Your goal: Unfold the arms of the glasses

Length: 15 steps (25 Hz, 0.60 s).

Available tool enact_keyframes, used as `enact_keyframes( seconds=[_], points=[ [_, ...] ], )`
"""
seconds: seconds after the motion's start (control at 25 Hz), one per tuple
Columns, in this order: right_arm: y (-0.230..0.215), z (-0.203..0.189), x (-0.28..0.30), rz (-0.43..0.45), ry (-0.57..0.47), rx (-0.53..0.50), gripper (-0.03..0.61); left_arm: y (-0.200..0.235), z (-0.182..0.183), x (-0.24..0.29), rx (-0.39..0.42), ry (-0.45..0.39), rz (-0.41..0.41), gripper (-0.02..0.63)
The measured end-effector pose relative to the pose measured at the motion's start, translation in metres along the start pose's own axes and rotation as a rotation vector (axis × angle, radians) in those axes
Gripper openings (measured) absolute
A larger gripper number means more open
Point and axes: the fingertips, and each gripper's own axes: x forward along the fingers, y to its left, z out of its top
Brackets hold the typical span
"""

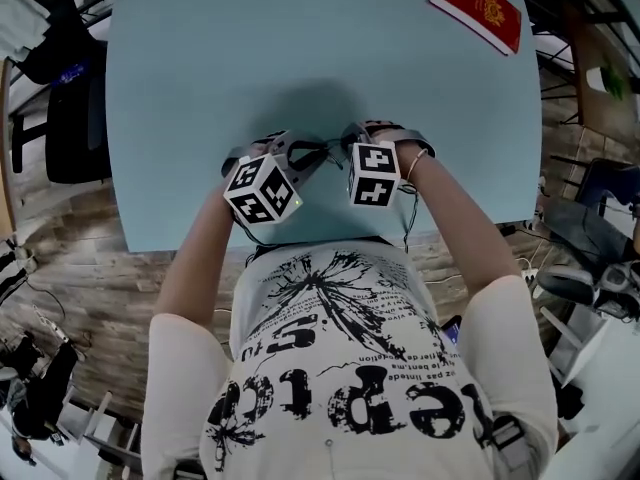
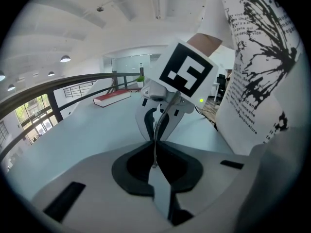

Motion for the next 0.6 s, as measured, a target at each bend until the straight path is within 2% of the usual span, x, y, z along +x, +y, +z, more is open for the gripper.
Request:
enact_keyframes(
  seconds=[0.28,0.6],
  points=[
    [-0.001,0.008,-0.019,-0.037,-0.048,-0.021,0.021,0.002,-0.003,-0.009,0.005,-0.003,0.007,0.028],
    [-0.006,-0.001,-0.054,-0.122,-0.162,0.033,0.02,0.006,-0.009,-0.015,0.03,0.026,0.017,0.028]
  ],
)
